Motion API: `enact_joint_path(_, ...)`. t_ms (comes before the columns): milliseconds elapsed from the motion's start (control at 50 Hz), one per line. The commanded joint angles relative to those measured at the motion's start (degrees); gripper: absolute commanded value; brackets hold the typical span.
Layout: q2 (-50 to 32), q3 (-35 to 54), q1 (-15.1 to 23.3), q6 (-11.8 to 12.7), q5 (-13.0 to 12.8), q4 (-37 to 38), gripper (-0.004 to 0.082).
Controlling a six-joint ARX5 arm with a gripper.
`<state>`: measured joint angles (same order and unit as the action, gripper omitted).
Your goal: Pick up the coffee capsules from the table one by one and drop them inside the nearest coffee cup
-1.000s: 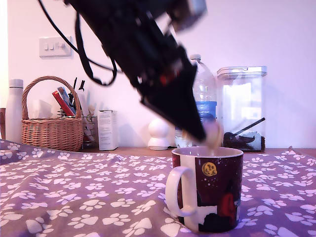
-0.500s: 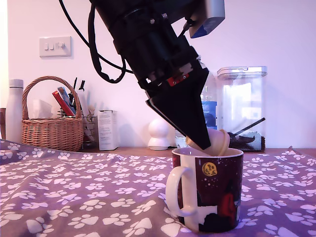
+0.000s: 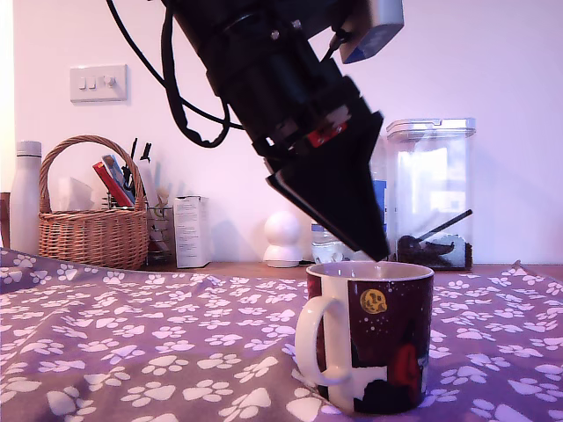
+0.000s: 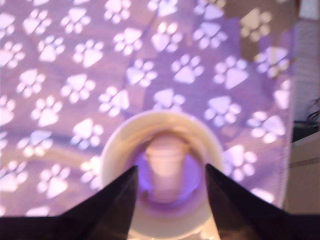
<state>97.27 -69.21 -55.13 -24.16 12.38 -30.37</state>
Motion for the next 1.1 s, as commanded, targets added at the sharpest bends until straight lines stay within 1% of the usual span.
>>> enact_joint_path(0, 1.42, 0.09, -0.09, 0.0, 1.03, 0.42, 0.0392)
enact_joint_path(60, 1.42, 0.11, 0.02, 0.11, 1.84, 0.79, 0.0381)
enact_joint_path(120, 1.4, 0.11, 0.37, 0.2, 2.99, 1.36, 0.0327)
enact_joint_path(180, 1.22, 0.11, 0.83, 0.57, 3.8, 2.25, 0.0235)
enact_joint_path(260, 0.48, 0.13, 1.84, 1.03, 6.14, 3.17, 0.01)
enact_joint_path(340, -0.94, 0.48, 2.95, 1.25, 7.69, 4.33, -0.0026)
enact_joint_path(400, -2.34, 1.4, 3.76, 1.27, 8.5, 6.05, -0.0021)
enact_joint_path(480, -4.83, 3.3, 5.46, 2.58, 9.09, 9.33, -0.0021)
enact_joint_path(500, -5.4, 3.74, 5.9, 3.23, 9.14, 10.08, -0.0021)
enact_joint_path(540, -6.54, 4.79, 6.88, 3.45, 9.29, 11.96, -0.0021)
enact_joint_path(560, -7.1, 5.35, 7.34, 4.7, 9.31, 12.92, -0.0021)
enact_joint_path(580, -7.78, 5.99, 7.85, 4.92, 9.31, 13.79, -0.0021)
enact_joint_path(600, -8.28, 6.47, 8.2, 4.92, 9.27, 14.86, -0.0021)
enact_joint_path(620, -8.83, 7.08, 8.7, 6.1, 9.22, 15.98, -0.0021)
enact_joint_path(700, -10.36, 9.01, 10.54, 7.06, 8.96, 20.13, -0.0021)
enact_joint_path(720, -10.69, 9.53, 10.99, 8.04, 8.79, 21.33, -0.0021)
enact_joint_path(740, -10.97, 9.99, 11.3, 8.04, 8.63, 22.29, -0.0021)
enact_joint_path(780, -11.58, 11.28, 12.09, 9.97, 8.09, 24.79, -0.0021)
enact_joint_path(880, -12.68, 14.23, 13.73, 12.39, 7.06, 29.97, -0.0021)
enact_joint_path(900, -12.92, 14.95, 14.03, 13.4, 6.32, 31.43, -0.0021)
enact_joint_path(920, -13.09, 15.67, 14.34, 13.9, 5.9, 32.65, -0.0021)
enact_joint_path(940, -13.25, 16.37, 14.64, 13.9, 5.38, 33.9, -0.0021)
enact_joint_path(960, -13.44, 17.07, 14.93, 15.43, 4.7, 35.1, -0.0021)
enact_joint_path(980, -13.68, 17.79, 15.23, 15.85, 4.11, 36.22, -0.0021)
enact_joint_path(1000, -13.88, 18.58, 15.52, 16.96, 3.32, 37.03, -0.0021)
enact_joint_path(1040, -14.19, 20.04, 16.04, 18.38, 1.95, 39.65, -0.0021)
enact_joint_path(1080, -14.58, 21.59, 16.63, 18.64, 0.26, 41.92, -0.0021)
